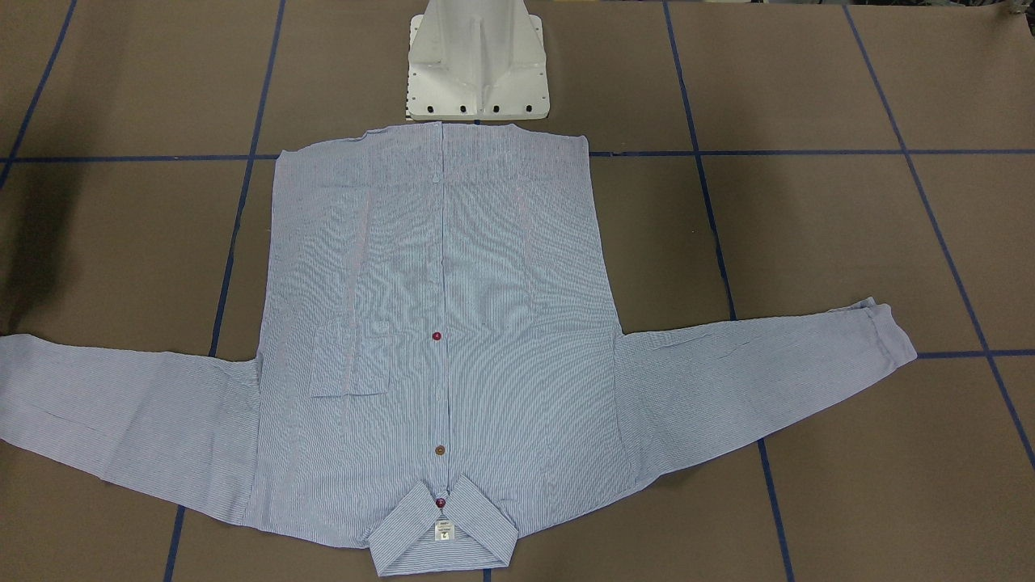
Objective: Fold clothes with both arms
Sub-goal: 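Lower the right gripper onto the cuff of the nearest sleeve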
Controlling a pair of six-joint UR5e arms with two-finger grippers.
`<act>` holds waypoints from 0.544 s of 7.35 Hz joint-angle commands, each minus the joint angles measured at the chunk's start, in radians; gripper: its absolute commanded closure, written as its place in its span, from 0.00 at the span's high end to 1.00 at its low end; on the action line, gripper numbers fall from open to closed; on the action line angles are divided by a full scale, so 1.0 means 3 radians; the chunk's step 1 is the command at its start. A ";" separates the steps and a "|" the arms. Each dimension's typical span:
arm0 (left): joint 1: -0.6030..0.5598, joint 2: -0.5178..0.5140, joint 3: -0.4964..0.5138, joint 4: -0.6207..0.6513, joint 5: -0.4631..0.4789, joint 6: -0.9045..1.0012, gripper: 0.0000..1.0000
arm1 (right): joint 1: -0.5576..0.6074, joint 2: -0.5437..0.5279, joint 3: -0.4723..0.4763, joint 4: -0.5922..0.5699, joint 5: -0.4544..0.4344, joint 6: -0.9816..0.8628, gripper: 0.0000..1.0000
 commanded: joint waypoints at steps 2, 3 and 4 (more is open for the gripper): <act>0.0000 0.0000 0.0002 0.0000 -0.0005 -0.0011 1.00 | -0.0007 0.0048 -0.0063 0.0000 -0.0031 -0.0073 0.59; 0.0000 0.0000 0.0002 0.0000 -0.0005 -0.0011 1.00 | -0.0007 0.0048 -0.0064 0.0000 -0.0036 -0.0083 0.59; 0.0000 0.0000 0.0002 0.0000 -0.0005 -0.0011 1.00 | -0.0002 0.0037 -0.0064 0.0000 -0.0036 -0.0078 0.56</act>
